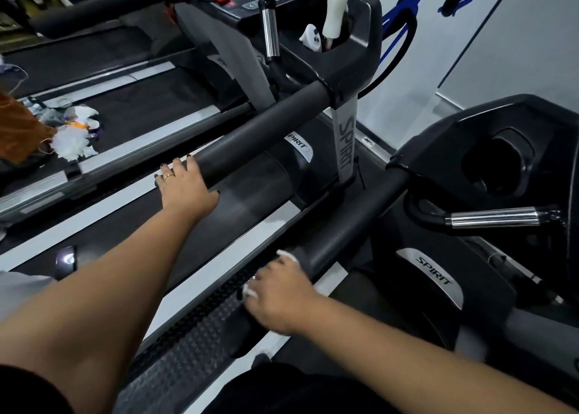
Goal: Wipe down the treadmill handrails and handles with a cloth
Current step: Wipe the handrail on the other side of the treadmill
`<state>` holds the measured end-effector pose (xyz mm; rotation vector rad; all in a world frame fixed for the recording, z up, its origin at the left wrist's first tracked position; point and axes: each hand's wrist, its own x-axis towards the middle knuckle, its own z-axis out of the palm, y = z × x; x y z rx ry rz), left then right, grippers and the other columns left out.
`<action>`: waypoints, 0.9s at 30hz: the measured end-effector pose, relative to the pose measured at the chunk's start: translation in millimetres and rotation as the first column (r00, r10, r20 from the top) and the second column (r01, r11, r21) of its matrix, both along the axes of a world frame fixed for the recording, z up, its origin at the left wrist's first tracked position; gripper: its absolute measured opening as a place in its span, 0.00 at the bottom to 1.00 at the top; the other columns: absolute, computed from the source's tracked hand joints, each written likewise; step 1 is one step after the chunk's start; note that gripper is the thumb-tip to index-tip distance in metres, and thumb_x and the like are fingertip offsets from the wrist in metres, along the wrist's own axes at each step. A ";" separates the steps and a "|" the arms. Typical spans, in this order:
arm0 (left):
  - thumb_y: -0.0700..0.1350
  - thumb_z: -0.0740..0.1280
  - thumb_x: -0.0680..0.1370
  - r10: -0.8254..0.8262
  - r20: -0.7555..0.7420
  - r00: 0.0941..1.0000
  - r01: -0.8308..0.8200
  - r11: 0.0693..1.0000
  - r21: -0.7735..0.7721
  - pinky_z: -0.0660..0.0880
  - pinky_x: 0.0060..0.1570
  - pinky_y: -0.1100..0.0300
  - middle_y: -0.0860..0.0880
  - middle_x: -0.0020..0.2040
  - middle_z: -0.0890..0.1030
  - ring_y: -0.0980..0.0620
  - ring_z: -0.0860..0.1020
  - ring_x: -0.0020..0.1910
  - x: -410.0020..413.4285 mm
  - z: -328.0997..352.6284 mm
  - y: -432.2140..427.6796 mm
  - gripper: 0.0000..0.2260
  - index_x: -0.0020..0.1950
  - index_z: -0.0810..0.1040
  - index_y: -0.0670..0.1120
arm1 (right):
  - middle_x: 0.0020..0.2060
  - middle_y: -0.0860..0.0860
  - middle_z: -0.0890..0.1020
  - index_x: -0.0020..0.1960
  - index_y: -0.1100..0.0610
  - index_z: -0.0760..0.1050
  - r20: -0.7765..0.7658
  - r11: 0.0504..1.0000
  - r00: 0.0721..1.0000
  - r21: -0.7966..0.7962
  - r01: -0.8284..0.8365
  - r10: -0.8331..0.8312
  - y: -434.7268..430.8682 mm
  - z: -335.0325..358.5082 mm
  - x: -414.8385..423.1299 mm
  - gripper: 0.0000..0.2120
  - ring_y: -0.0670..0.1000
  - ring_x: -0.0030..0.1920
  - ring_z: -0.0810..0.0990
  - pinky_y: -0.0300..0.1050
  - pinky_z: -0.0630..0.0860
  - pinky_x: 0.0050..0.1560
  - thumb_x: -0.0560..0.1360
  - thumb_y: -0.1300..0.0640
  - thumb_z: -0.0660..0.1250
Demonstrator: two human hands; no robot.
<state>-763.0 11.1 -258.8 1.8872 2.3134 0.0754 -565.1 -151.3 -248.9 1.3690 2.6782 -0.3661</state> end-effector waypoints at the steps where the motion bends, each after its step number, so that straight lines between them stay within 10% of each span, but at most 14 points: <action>1: 0.56 0.71 0.72 -0.004 -0.003 1.000 0.004 1.000 0.008 0.53 0.74 0.37 0.34 0.76 0.58 0.31 0.55 0.75 0.4 -2.3 -1.0 0.43 0.78 0.53 0.40 | 0.50 0.56 0.82 0.52 0.53 0.79 0.074 0.995 0.995 -0.080 -0.064 0.070 -4.1 3.8 -15.6 0.26 0.58 0.52 0.78 0.61 0.64 0.64 0.78 0.47 0.43; 4: 0.55 0.72 0.71 -0.008 -0.025 1.000 0.008 1.000 -0.003 0.51 0.74 0.38 0.34 0.77 0.56 0.31 0.53 0.76 1.8 -5.5 -3.3 0.45 0.78 0.51 0.40 | 0.63 0.54 0.76 0.64 0.49 0.74 0.201 0.954 0.943 -0.200 -0.224 0.264 -8.3 6.3 -37.7 0.23 0.58 0.62 0.74 0.59 0.64 0.63 0.81 0.45 0.44; 13: 0.57 0.72 0.72 0.013 -0.046 0.999 -0.014 1.000 -0.016 0.49 0.75 0.39 0.35 0.78 0.51 0.32 0.49 0.77 4.9 -9.0 -5.8 0.48 0.79 0.47 0.40 | 0.68 0.43 0.75 0.59 0.49 0.81 -0.348 0.906 0.872 -0.120 -0.405 0.343 -23.2 -7.7 20.1 0.13 0.49 0.72 0.66 0.53 0.54 0.73 0.79 0.50 0.63; 21: 0.49 0.70 0.75 0.059 0.250 0.966 -0.069 0.997 0.030 0.48 0.75 0.40 0.36 0.79 0.50 0.35 0.46 0.78 29.0 0.3 -13.7 0.34 0.76 0.61 0.41 | 0.73 0.41 0.67 0.71 0.41 0.69 -0.385 0.977 0.917 -0.213 0.021 -0.103 6.5 5.2 106.5 0.21 0.38 0.76 0.53 0.48 0.42 0.78 0.79 0.45 0.55; 25: 0.47 0.70 0.76 -0.148 0.442 0.884 0.115 0.988 0.101 0.60 0.72 0.50 0.43 0.75 0.66 0.43 0.61 0.75 72.9 4.8 -37.3 0.17 0.64 0.78 0.46 | 0.72 0.44 0.69 0.69 0.45 0.73 -0.514 0.922 0.773 -0.306 0.238 -0.371 10.8 11.2 133.9 0.20 0.37 0.75 0.58 0.40 0.45 0.77 0.78 0.51 0.58; 27: 0.46 0.69 0.77 -0.232 0.554 0.799 0.214 0.972 0.099 0.64 0.66 0.58 0.48 0.70 0.73 0.49 0.70 0.69 101.6 12.1 -50.1 0.11 0.59 0.80 0.48 | 0.61 0.48 0.79 0.58 0.47 0.79 -0.582 0.819 0.578 -0.447 0.359 -0.572 10.1 15.5 140.9 0.17 0.43 0.65 0.73 0.42 0.63 0.70 0.76 0.45 0.57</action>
